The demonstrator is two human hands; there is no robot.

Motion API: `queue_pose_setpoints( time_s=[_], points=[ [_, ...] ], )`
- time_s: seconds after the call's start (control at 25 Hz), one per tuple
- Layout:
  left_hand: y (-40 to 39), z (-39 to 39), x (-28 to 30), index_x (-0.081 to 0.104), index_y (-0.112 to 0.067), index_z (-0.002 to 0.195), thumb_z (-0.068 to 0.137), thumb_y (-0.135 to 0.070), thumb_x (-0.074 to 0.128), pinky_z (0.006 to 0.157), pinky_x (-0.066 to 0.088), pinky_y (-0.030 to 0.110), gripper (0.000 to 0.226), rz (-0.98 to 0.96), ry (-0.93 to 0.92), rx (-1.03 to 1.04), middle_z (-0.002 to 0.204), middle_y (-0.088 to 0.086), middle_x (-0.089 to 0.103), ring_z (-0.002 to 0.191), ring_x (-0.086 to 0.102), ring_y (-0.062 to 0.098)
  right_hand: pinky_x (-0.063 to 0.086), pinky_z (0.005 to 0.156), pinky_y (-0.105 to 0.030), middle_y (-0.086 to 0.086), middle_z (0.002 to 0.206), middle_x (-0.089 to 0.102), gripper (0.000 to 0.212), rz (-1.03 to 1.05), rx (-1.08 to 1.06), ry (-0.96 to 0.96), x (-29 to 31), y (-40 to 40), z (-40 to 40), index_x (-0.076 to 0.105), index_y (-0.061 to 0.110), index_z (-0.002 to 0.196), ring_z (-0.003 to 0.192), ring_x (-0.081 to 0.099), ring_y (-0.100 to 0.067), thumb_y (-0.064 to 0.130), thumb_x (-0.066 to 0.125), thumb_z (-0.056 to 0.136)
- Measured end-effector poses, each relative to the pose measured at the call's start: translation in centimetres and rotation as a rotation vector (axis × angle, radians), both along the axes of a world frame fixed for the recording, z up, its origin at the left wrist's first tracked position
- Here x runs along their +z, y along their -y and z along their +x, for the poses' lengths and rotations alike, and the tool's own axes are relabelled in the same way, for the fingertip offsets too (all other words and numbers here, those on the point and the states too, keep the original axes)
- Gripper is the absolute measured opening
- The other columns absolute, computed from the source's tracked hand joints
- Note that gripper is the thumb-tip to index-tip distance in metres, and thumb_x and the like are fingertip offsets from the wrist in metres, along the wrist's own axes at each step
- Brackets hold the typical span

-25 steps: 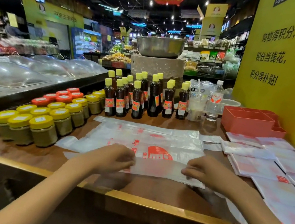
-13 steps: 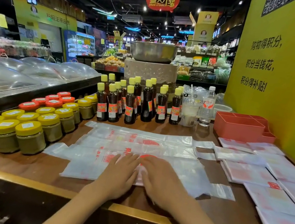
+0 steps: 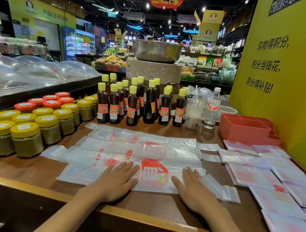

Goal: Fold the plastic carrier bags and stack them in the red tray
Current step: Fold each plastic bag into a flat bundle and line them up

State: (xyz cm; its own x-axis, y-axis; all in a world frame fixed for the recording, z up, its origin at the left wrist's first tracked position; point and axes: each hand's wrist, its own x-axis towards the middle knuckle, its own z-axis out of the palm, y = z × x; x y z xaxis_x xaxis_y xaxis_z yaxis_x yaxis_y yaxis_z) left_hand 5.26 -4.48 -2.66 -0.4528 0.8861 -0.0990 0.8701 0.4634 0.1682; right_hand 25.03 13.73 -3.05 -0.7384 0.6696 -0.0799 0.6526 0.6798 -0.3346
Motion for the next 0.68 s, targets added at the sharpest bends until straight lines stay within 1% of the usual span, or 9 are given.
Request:
queue_pose_setpoints(
  time_s=[0.08, 0.12, 0.24, 0.36, 0.44, 0.52, 0.56, 0.6, 0.68],
  points=[
    [0.8, -1.5, 0.0, 0.001, -0.034, 0.159, 0.101, -0.062, 0.018, 0.124, -0.004, 0.044, 0.067, -0.027, -0.025, 0.025, 0.167, -0.009, -0.006, 0.153, -0.007, 0.013, 0.016, 0.124, -0.043, 0.001, 0.169, 0.002, 0.081, 0.073, -0.042, 0.042, -0.2, -1.4, 1.4, 0.005, 0.021, 0.162, 0.155, 0.008, -0.021, 0.07, 0.018, 0.098],
    [1.5, -2.4, -0.1, 0.0, -0.034, 0.159, 0.099, -0.065, 0.018, 0.124, -0.003, 0.045, 0.07, -0.038, -0.033, 0.052, 0.167, -0.008, -0.006, 0.153, -0.006, 0.014, 0.015, 0.124, -0.042, -0.002, 0.169, 0.004, 0.081, 0.111, -0.053, 0.052, -0.4, -1.7, 1.8, 0.005, 0.018, 0.162, 0.155, 0.011, -0.023, 0.068, 0.019, 0.099],
    [3.4, -4.4, -0.3, -0.001, -0.032, 0.159, 0.1, -0.064, 0.02, 0.124, -0.003, 0.044, 0.07, -0.024, -0.013, 0.149, 0.167, -0.006, -0.007, 0.153, -0.007, 0.014, 0.01, 0.125, -0.041, -0.007, 0.168, 0.008, 0.081, 0.14, -0.103, 0.001, -1.0, -2.0, 1.7, 0.01, 0.011, 0.161, 0.155, 0.008, -0.023, 0.065, 0.02, 0.101],
    [3.6, -4.5, -0.4, 0.0, -0.032, 0.159, 0.1, -0.064, 0.022, 0.124, -0.003, 0.044, 0.071, 0.008, -0.004, 0.172, 0.167, -0.005, -0.006, 0.154, -0.007, 0.015, 0.021, 0.122, -0.042, -0.012, 0.161, 0.031, 0.077, 0.155, -0.233, -0.12, -1.1, -2.6, 1.4, 0.028, 0.006, 0.154, 0.148, 0.026, -0.026, 0.061, 0.027, 0.101],
    [3.7, -4.2, -0.3, 0.004, -0.032, 0.16, 0.095, -0.072, 0.027, 0.124, -0.002, 0.045, 0.079, 0.053, -0.012, 0.158, 0.167, -0.006, -0.003, 0.154, -0.005, 0.015, 0.024, 0.12, -0.044, -0.009, 0.157, 0.037, 0.069, 0.219, -0.244, -0.219, -0.8, -2.6, 1.7, 0.034, 0.01, 0.151, 0.145, 0.031, -0.025, 0.057, 0.036, 0.1],
    [4.0, -3.8, 0.1, 0.012, -0.035, 0.159, 0.087, -0.08, 0.037, 0.125, 0.003, 0.042, 0.088, 0.154, -0.014, 0.093, 0.167, -0.01, 0.005, 0.153, 0.002, 0.012, 0.019, 0.123, -0.043, 0.001, 0.16, 0.033, 0.063, 0.26, -0.129, -0.358, 0.1, -1.6, 2.0, 0.037, 0.023, 0.151, 0.149, 0.026, -0.018, 0.054, 0.05, 0.098],
    [4.3, -3.5, 0.4, 0.018, -0.038, 0.157, 0.084, -0.081, 0.043, 0.124, 0.007, 0.039, 0.089, 0.207, 0.002, 0.049, 0.166, -0.013, 0.011, 0.153, 0.007, 0.01, 0.02, 0.123, -0.041, 0.009, 0.159, 0.034, 0.056, 0.21, -0.037, -0.444, 0.6, -0.8, 2.1, 0.043, 0.03, 0.146, 0.148, 0.027, -0.013, 0.05, 0.057, 0.096],
    [4.5, -3.2, 0.6, 0.024, -0.04, 0.155, 0.081, -0.082, 0.048, 0.123, 0.012, 0.037, 0.088, 0.248, 0.028, 0.011, 0.164, -0.016, 0.016, 0.151, 0.012, 0.008, 0.025, 0.121, -0.039, 0.016, 0.155, 0.038, 0.045, 0.102, 0.053, -0.523, 1.2, 0.2, 2.1, 0.052, 0.038, 0.137, 0.143, 0.031, -0.007, 0.045, 0.063, 0.094],
    [4.8, -2.8, 0.9, 0.031, -0.043, 0.151, 0.078, -0.081, 0.054, 0.121, 0.02, 0.035, 0.086, 0.276, 0.071, -0.023, 0.161, -0.02, 0.024, 0.148, 0.021, 0.006, 0.035, 0.112, -0.031, 0.027, 0.142, 0.047, 0.033, -0.143, 0.166, -0.508, 2.0, 1.8, 2.1, 0.061, 0.046, 0.123, 0.132, 0.041, 0.002, 0.043, 0.068, 0.091]
  ],
)
